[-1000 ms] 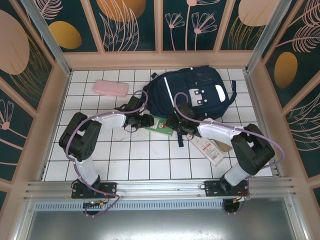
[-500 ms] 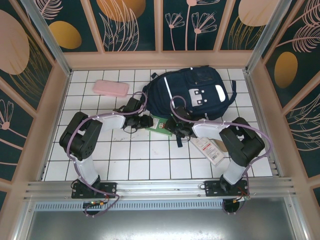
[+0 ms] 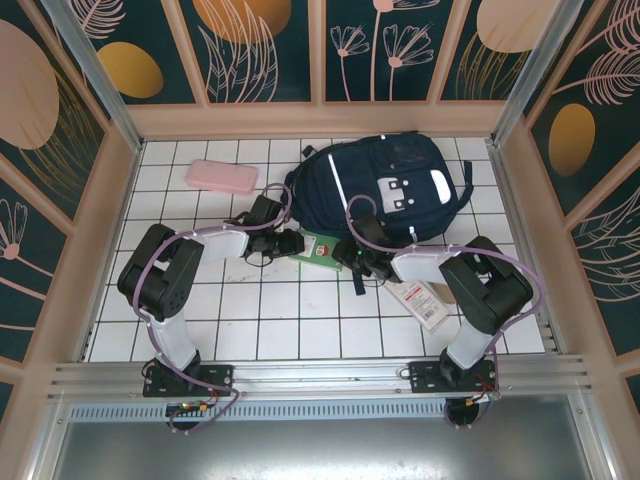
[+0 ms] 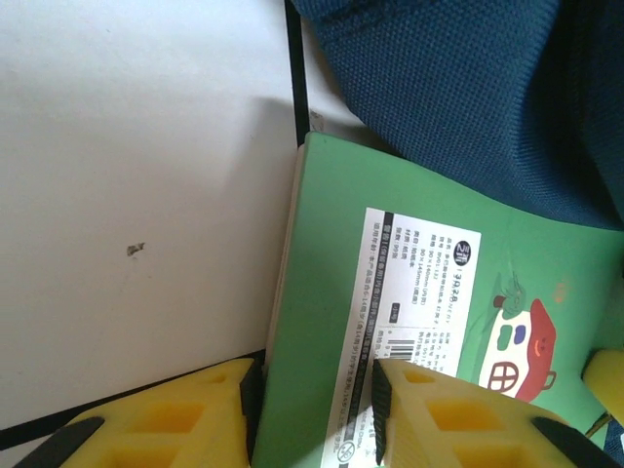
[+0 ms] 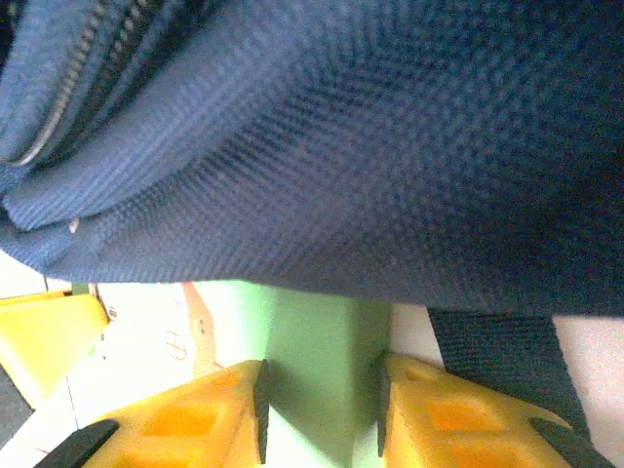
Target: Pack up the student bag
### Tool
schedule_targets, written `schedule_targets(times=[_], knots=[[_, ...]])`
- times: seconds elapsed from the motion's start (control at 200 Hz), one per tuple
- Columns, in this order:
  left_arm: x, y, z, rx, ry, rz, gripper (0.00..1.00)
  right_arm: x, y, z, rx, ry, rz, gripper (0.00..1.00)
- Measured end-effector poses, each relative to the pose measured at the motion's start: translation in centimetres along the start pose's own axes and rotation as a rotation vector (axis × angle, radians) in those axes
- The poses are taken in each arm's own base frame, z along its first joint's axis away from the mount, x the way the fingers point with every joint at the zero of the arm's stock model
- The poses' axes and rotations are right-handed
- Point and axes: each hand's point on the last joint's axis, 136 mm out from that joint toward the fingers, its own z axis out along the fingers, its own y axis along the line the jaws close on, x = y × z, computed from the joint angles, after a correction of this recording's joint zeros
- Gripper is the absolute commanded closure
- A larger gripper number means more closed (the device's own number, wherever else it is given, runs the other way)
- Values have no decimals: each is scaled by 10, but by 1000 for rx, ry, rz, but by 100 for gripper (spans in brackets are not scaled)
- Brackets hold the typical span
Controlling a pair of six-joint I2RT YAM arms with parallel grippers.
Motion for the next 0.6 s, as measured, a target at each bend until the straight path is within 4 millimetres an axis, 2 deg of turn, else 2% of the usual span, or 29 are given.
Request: schedule_targets(times=[0.26, 0.6], knots=[[-2, 3, -1, -9, -7, -1, 63, -2, 17, -14, -86, -13, -17, 68], [-3, 4, -2, -13, -11, -4, 63, -4, 21, -13, -162, -15, -5, 68]])
